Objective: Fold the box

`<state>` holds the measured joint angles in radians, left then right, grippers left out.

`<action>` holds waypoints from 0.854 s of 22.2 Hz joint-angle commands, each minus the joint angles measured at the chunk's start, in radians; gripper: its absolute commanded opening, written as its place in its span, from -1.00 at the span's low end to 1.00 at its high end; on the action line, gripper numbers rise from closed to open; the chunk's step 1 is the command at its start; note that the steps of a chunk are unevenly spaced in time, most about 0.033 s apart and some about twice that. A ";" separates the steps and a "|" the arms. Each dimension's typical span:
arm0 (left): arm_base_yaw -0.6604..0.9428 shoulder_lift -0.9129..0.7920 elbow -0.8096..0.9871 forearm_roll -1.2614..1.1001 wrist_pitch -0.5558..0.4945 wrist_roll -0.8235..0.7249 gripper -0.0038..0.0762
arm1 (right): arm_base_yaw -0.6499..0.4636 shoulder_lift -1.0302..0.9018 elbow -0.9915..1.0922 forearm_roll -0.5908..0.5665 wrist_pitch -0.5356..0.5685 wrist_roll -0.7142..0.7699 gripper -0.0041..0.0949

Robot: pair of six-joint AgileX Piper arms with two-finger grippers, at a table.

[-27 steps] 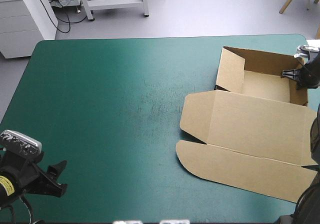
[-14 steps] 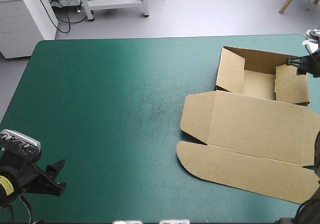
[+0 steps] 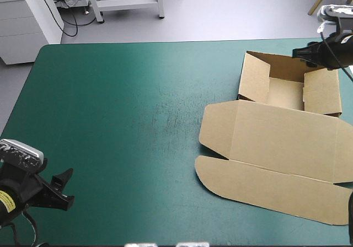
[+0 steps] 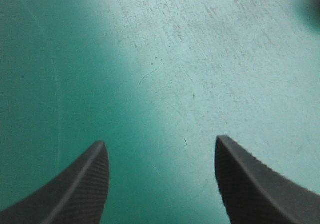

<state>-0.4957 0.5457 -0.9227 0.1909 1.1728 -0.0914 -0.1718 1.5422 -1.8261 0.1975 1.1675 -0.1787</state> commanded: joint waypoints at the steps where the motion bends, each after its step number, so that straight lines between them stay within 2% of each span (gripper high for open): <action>1: -0.008 0.006 -0.023 0.019 -0.066 -0.010 0.18 | 0.063 -0.108 0.014 0.012 -0.040 -0.023 0.02; 4: -0.008 0.006 -0.023 0.046 -0.066 -0.010 0.18 | 0.127 -0.203 0.094 0.014 -0.061 -0.022 -0.07; 12: -0.008 0.006 -0.023 0.065 -0.082 -0.008 0.16 | 0.276 -0.499 0.388 0.019 -0.138 -0.027 -0.08; 19: -0.008 -0.030 0.015 0.049 -0.078 -0.005 0.16 | 0.311 -0.880 0.727 0.107 -0.179 -0.126 -0.08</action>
<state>-0.4957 0.5279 -0.8966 0.2395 1.1577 -0.0914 0.1350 0.7441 -1.1399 0.2679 1.0565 -0.2625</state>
